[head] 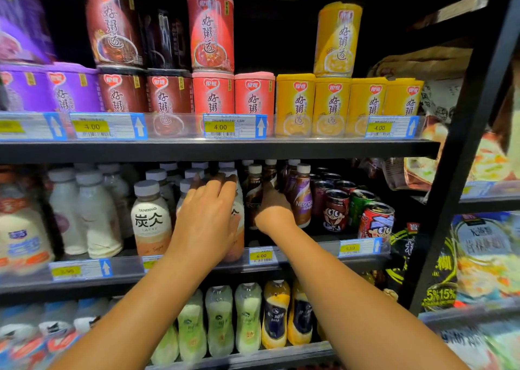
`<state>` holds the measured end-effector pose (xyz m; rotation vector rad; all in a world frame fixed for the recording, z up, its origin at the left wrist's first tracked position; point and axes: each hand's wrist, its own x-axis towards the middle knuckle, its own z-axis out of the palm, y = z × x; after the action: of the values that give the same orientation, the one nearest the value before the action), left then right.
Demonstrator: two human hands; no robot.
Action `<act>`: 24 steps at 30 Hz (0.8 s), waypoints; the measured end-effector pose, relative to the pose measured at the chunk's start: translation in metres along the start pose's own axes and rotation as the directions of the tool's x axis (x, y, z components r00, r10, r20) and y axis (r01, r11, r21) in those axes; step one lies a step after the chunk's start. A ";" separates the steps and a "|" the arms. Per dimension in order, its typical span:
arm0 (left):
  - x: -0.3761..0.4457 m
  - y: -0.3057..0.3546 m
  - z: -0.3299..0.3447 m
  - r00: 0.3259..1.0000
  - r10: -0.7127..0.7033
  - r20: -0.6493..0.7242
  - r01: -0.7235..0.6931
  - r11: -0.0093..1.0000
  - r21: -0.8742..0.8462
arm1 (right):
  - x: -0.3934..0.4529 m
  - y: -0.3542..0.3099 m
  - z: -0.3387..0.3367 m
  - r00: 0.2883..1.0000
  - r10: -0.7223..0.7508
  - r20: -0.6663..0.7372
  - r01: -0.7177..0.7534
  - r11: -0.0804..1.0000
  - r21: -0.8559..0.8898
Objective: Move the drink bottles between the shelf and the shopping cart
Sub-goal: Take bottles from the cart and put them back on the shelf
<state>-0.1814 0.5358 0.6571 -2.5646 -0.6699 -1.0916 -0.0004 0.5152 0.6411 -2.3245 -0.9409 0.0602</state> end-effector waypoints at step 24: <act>-0.055 0.128 0.029 0.936 0.347 -0.055 -0.294 0.687 -0.665 | -0.212 0.156 -0.063 0.915 -0.043 -0.401 0.029 0.999 -0.043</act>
<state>-0.1315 0.4217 0.5880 -3.1485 0.2450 -1.2751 -0.0463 0.2596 0.5654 -2.2282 -0.7760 -0.4399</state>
